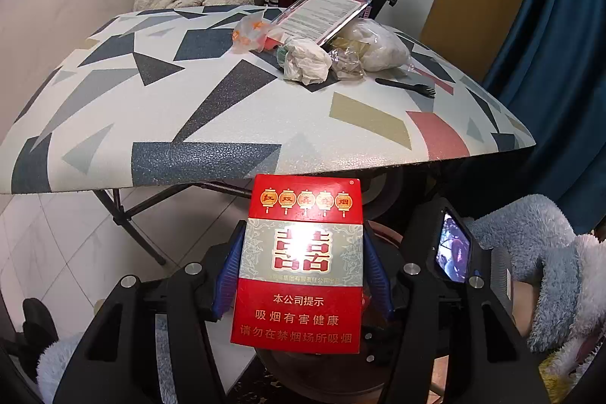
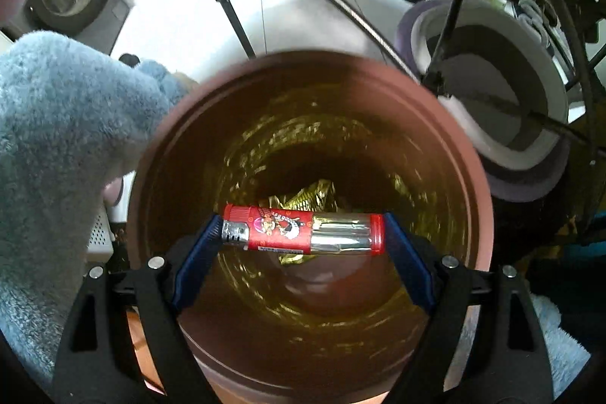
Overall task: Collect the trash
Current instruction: 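Open the right gripper to drop the lighter while the left gripper lowers the pack over the bin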
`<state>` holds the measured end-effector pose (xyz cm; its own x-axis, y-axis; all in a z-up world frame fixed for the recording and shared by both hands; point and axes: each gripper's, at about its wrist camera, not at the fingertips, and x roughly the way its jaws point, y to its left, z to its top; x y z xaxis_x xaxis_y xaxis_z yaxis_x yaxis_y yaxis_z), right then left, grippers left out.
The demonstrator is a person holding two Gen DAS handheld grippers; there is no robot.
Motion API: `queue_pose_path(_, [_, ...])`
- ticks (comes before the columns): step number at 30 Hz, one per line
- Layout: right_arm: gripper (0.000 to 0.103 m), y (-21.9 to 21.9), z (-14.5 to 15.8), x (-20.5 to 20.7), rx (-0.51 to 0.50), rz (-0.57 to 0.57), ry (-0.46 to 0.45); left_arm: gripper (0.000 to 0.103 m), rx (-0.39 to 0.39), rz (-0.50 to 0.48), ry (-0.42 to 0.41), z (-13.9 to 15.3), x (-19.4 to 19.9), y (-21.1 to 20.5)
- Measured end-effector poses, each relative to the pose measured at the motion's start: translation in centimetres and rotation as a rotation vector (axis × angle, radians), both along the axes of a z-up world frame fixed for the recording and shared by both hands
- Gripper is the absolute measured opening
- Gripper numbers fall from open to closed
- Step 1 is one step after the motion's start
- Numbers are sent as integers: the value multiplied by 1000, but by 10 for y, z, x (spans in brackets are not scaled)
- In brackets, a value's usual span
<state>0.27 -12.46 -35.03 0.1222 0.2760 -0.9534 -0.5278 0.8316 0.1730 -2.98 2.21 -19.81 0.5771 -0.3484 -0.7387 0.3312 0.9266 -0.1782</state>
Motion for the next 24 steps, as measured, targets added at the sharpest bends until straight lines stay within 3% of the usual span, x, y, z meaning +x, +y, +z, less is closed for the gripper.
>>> queue_pose_path(1, [94,-1,0,0,1,-4,0,56,0,1,1,0,0,0])
queue_pose_path(6, [95,-6,8,0,15,-34,-26,56,-2,3,4,-1,0,0])
queue_pose_path(8, [95,-9,20,-1,30,-44,-76,56,-3,1,1,-1,0,-1])
queue_pose_path(16, [96,-45,102,-17,134,-130,-387,56,-22,-22,-8,-1,-4,-5])
queue_pose_path(20, [96,-66,134,-20,132,-160,-530,56,-15,-47,-7,-2,-5,-14])
queue_pose_path(24, [97,-86,157,-17,138,-190,-620,56,-4,-88,-8,-5,-8,-25])
